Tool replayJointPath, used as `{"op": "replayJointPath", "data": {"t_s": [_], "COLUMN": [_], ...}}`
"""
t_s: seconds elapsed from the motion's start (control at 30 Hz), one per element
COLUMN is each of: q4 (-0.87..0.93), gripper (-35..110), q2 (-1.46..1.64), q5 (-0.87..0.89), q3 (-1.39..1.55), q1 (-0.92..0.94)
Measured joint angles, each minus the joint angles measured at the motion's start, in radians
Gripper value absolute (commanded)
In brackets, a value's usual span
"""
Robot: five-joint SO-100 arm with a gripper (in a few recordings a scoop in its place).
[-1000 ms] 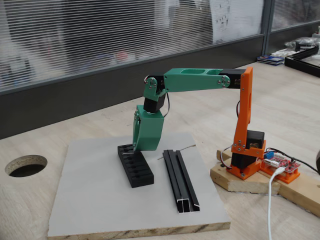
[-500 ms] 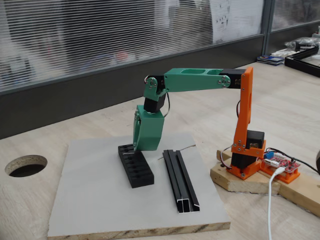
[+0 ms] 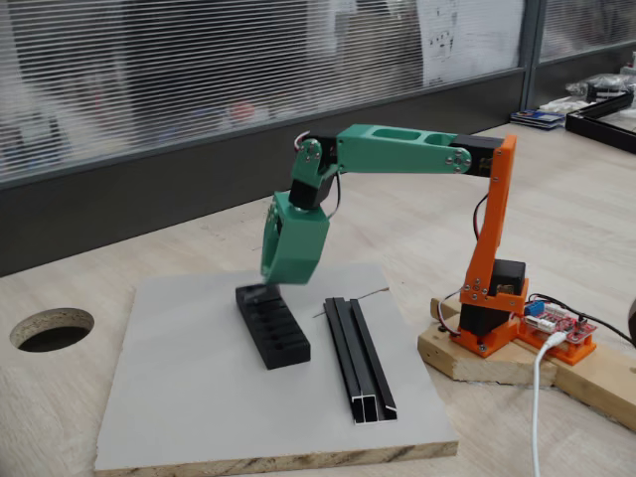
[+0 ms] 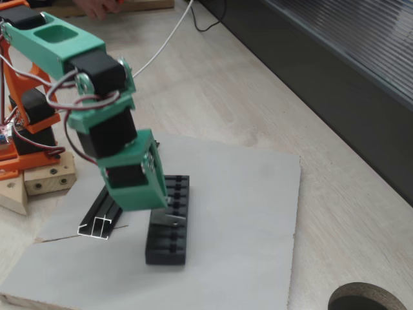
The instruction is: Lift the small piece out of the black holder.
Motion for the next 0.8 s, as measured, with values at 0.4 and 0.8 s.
{"op": "replayJointPath", "data": {"t_s": [0.4, 0.8], "q4": [0.0, 0.0], "gripper": [5, 5], "q2": [0.015, 0.038], "q5": [0.0, 0.0], "q3": [0.0, 0.0], "q1": [0.006, 0.003]}}
